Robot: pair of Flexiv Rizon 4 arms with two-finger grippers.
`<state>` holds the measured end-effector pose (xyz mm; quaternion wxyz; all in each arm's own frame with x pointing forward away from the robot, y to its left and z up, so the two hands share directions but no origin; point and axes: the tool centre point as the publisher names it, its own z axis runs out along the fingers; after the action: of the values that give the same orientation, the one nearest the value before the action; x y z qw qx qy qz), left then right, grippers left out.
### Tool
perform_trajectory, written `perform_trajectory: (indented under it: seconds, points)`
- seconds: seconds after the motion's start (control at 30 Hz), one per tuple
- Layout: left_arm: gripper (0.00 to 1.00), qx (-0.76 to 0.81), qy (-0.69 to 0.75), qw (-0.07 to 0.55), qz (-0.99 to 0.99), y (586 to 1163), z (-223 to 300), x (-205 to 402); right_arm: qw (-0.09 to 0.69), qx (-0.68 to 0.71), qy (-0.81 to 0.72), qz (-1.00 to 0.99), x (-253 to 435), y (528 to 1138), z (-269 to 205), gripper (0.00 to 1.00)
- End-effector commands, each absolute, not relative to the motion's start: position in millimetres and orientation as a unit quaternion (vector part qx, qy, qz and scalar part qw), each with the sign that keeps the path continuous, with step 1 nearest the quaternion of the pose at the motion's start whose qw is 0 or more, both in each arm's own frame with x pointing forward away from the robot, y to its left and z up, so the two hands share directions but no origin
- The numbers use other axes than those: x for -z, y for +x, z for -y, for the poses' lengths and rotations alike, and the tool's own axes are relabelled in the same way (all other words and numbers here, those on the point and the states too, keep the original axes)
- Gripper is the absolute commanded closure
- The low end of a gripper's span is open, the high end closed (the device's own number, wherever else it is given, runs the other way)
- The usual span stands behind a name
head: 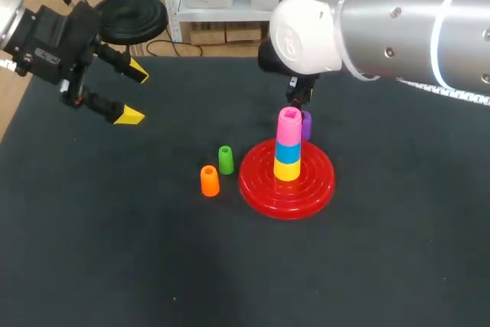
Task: Pick up and stack the cylinders on the red base in this order: pink,purple,orange,green
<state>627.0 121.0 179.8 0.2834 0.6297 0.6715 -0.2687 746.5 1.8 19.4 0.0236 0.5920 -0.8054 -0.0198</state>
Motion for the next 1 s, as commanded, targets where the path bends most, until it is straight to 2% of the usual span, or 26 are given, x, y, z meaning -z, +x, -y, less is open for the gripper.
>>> perform_trajectory:
  seconds: [0.03,0.9,0.93,1.0]
  points:
    - [0.00,0.268,0.630,0.284,-0.672,626.1,-121.1,-179.4,0.022,0.020,0.593,0.805,-18.4,746.1,-2.1,0.00]
    - [0.00,0.268,0.630,0.284,-0.672,626.1,-121.1,-179.4,0.028,0.022,0.591,0.806,-13.4,745.8,-3.2,0.00]
    - [0.00,0.268,0.630,0.284,-0.672,626.1,-121.1,-179.4,0.029,0.021,0.590,0.806,-13.2,745.7,-2.9,0.51]
    - [0.00,0.268,0.630,0.284,-0.672,626.1,-121.1,-179.4,0.034,0.017,0.590,0.807,-13.0,745.4,-2.6,0.77]
